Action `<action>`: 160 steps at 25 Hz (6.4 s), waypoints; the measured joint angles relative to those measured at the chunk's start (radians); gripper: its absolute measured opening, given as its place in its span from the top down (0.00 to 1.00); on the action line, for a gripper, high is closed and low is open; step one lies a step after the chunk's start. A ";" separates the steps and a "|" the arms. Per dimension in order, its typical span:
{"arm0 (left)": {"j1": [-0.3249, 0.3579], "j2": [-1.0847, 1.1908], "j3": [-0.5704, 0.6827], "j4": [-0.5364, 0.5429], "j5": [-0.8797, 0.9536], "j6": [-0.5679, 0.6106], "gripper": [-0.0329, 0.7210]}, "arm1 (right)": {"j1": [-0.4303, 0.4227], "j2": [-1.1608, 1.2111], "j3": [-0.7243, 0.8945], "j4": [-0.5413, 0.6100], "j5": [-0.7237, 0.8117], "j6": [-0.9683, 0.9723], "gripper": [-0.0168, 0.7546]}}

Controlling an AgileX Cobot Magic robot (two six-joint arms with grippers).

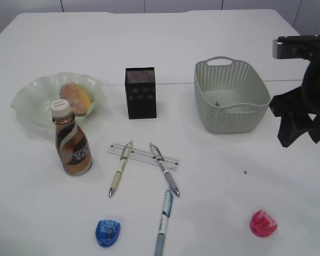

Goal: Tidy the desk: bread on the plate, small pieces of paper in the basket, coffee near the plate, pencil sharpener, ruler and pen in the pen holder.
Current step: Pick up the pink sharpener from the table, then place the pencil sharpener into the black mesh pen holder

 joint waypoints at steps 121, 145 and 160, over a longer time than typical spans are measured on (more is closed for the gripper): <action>0.000 -0.002 -0.002 -0.063 -0.039 0.005 0.30 | 0.012 0.405 -0.466 0.646 -0.344 -0.546 0.52; 0.000 -0.002 -0.002 -0.065 -0.040 0.005 0.30 | -0.001 0.874 -0.883 1.176 -0.313 -0.847 0.52; 0.000 -0.002 -0.002 -0.065 -0.031 0.005 0.30 | -0.005 0.938 -0.930 1.260 -0.356 -0.922 0.52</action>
